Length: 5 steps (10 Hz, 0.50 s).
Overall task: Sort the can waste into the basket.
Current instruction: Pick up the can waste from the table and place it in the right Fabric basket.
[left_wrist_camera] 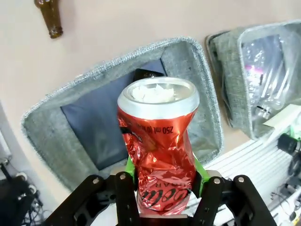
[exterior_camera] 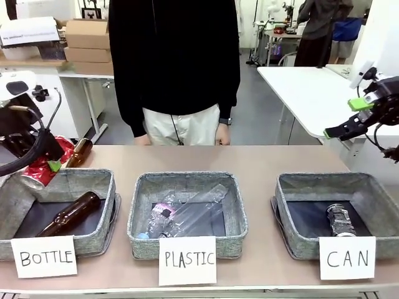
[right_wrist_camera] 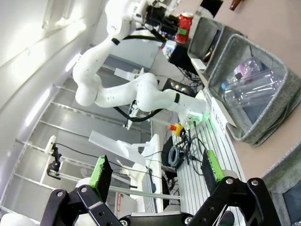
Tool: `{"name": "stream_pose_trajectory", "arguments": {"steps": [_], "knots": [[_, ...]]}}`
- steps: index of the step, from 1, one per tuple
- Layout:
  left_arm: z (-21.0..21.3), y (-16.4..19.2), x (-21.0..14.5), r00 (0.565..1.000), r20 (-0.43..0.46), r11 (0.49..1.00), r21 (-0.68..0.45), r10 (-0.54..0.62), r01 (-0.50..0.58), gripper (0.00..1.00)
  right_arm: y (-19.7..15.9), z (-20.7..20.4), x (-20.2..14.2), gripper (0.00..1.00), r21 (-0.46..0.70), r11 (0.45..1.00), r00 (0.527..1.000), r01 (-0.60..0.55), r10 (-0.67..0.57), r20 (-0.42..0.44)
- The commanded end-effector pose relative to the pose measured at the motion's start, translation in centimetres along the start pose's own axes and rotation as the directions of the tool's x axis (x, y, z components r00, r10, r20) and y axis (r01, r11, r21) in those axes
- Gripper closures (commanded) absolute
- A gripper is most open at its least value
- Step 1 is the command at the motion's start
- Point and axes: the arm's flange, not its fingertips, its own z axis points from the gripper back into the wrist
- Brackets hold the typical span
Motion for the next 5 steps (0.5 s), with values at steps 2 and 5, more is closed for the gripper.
{"name": "stream_pose_trajectory", "arguments": {"steps": [2,5], "knots": [[-2.5,-6.8,5.6,0.948,0.110,0.951,-0.054,-0.298,0.305,0.54,3.0,4.1,-4.2,0.00,-0.039,0.999,0.998,-0.020,0.022,0.057],[-2.0,-23.6,12.7,0.746,0.191,0.761,0.009,-0.638,0.648,0.54,4.5,11.1,-12.9,0.00,-0.192,0.980,0.985,0.050,-0.017,0.170]]}}
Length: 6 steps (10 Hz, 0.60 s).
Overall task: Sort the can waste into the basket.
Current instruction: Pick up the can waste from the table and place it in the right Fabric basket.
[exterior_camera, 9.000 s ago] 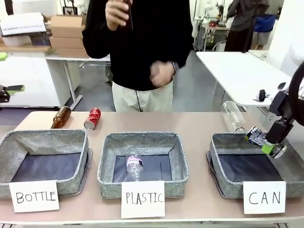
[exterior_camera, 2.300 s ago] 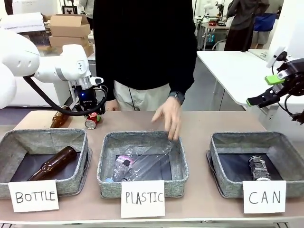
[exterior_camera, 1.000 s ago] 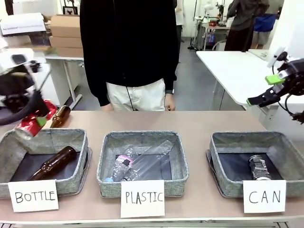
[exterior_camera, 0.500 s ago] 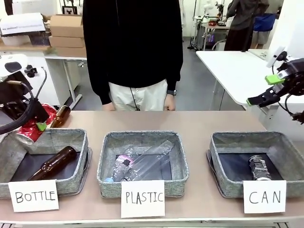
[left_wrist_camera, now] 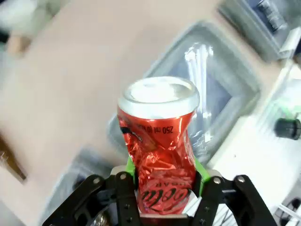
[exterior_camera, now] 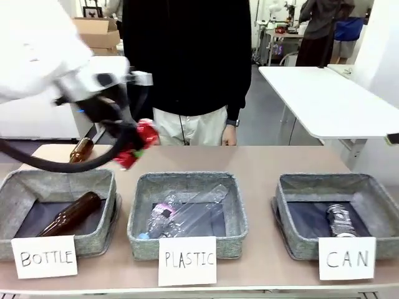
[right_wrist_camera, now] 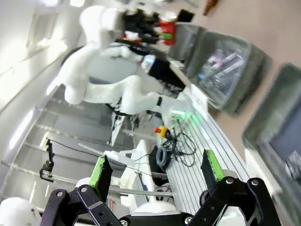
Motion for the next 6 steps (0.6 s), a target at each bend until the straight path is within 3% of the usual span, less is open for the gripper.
{"name": "stream_pose_trajectory", "arguments": {"steps": [1,4,5,6], "knots": [[-2.3,-3.6,7.7,0.964,0.054,0.965,-0.019,-0.261,0.263,0.54,-1.6,3.4,-4.5,0.00,-0.034,0.999,0.996,0.032,-0.029,0.084],[-11.2,-12.9,15.6,0.805,0.182,0.814,-0.039,-0.565,0.580,0.54,-6.4,5.0,-9.1,0.00,0.094,0.989,0.969,0.117,-0.135,0.205],[-13.7,-16.0,15.8,0.756,0.254,0.775,-0.039,-0.603,0.631,0.54,-2.5,5.2,-7.7,0.00,-0.019,0.994,0.984,0.105,-0.102,0.145],[-15.4,-18.2,16.5,0.722,0.332,0.766,0.003,-0.608,0.643,0.54,-2.5,5.2,-7.7,0.00,-0.019,0.994,0.984,0.105,-0.102,0.145]]}}
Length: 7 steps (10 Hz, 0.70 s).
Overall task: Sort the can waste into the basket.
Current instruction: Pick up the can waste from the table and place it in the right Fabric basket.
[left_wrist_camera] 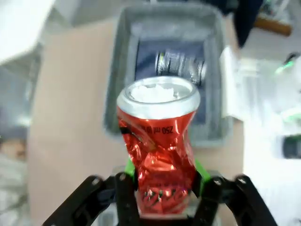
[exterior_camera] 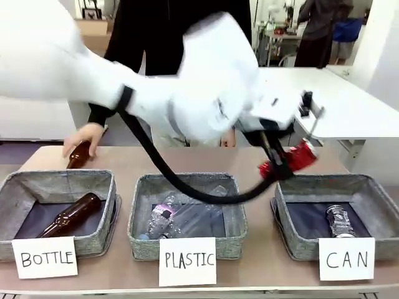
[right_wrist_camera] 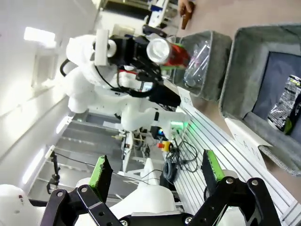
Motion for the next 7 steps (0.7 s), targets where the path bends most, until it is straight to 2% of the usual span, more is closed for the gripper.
{"name": "stream_pose_trajectory", "arguments": {"steps": [1,4,7], "knots": [[-3.1,-0.5,1.5,0.994,0.090,0.998,0.025,-0.066,0.064,0.54,2.2,-0.2,0.7,0.00,-0.030,0.999,0.999,-0.033,0.032,-0.022],[-7.2,-0.7,0.9,1.000,0.019,0.999,-0.025,-0.021,0.022,0.54,2.2,-0.2,0.7,0.00,-0.030,0.999,0.999,-0.033,0.032,-0.022],[-8.1,-0.1,2.2,1.000,0.005,0.999,-0.026,-0.024,0.024,0.54,2.2,-0.2,0.7,0.00,-0.030,0.999,0.999,-0.033,0.032,-0.022]]}}
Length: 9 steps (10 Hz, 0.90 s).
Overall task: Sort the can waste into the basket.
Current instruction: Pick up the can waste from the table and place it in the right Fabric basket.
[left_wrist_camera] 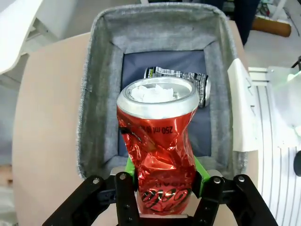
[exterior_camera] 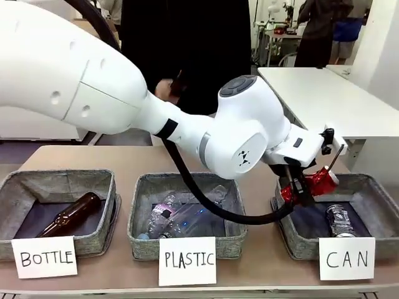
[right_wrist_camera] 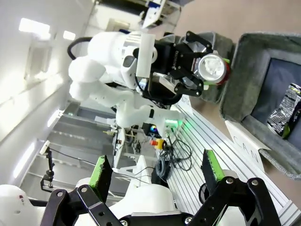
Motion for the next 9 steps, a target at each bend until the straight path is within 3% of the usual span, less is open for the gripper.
{"name": "stream_pose_trajectory", "arguments": {"steps": [1,2,7,9], "knots": [[0.4,0.4,2.1,1.000,-0.006,1.000,-0.022,0.004,-0.004,0.04,0.3,0.0,0.0,0.00,0.000,1.000,1.000,0.014,-0.014,-0.002],[0.5,0.5,2.2,1.000,0.000,1.000,-0.028,0.008,-0.008,0.00,0.3,0.0,0.0,0.00,0.000,1.000,1.000,0.014,-0.014,-0.002],[0.7,1.0,1.5,0.999,-0.023,0.999,-0.005,0.035,-0.035,0.00,0.3,0.0,0.0,0.00,0.000,1.000,1.000,0.014,-0.014,-0.002],[2.4,1.7,0.6,0.992,-0.068,0.994,0.004,0.106,-0.106,0.00,0.3,0.0,0.0,0.00,0.000,1.000,1.000,0.014,-0.014,-0.002]]}}
